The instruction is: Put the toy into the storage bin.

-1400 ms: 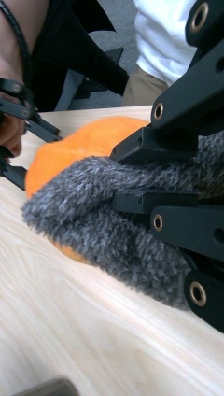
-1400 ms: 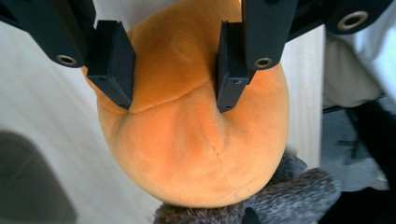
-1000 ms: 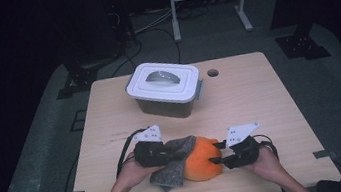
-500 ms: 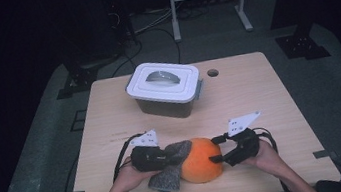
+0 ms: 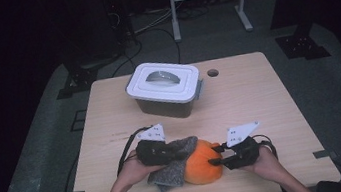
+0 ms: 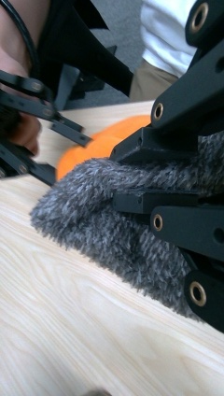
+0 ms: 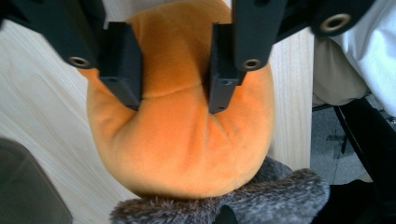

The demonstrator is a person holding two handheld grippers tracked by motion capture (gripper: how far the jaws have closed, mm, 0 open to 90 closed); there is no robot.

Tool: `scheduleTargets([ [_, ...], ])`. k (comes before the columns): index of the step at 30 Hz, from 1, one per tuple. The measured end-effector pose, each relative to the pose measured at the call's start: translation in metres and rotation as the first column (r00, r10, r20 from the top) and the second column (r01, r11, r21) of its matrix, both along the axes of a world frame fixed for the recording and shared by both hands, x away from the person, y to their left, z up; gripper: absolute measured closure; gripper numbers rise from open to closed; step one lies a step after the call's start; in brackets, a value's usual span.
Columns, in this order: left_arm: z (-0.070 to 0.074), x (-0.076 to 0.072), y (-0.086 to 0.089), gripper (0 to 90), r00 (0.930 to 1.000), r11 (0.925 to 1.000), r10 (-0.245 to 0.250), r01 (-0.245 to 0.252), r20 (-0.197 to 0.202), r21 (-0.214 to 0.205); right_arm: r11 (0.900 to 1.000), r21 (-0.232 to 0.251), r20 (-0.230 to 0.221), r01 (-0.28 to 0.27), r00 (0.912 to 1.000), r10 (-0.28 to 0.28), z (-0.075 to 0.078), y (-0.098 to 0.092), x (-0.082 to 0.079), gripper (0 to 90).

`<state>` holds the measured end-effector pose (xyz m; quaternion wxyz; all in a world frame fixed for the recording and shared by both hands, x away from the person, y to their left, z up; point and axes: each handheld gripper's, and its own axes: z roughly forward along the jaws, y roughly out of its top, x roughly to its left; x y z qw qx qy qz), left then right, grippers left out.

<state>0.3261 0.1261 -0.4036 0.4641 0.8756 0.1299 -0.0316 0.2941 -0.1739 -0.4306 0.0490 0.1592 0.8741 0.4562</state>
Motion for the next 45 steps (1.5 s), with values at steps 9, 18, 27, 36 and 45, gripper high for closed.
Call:
scheduleTargets([
  [9,-0.019,0.0,0.029,77.6,0.9967,0.9976,0.068,-0.068,-0.043,0.011,1.0,-0.003,0.007,-0.007,0.9999,0.007,0.002,0.002,-0.004,61.1],
  [18,0.008,0.0,0.001,77.6,0.9997,0.9996,0.014,-0.013,0.019,-0.024,0.9998,-0.008,0.03,-0.019,0.9993,0.02,0.005,0.011,-0.01,60.8],
  [27,-0.002,-0.008,-0.001,77.9,0.9995,0.9998,-0.02,0.02,0.025,-0.008,0.9994,0.01,-0.017,-0.034,0.9993,0.034,0.01,0.001,-0.003,34.9],
  [36,-0.005,-0.014,0.003,77.9,0.9989,0.999,-0.039,0.04,0.026,-0.02,0.9995,0.03,-0.117,0.007,0.9931,-0.004,-0.001,-0.001,0.01,21.2],
  [45,0.003,-0.008,0.001,77.9,0.999,0.999,-0.038,0.039,0.023,-0.022,0.9994,0.018,-0.057,-0.03,0.9979,0.031,0.0,0.004,0.007,61.8],
])
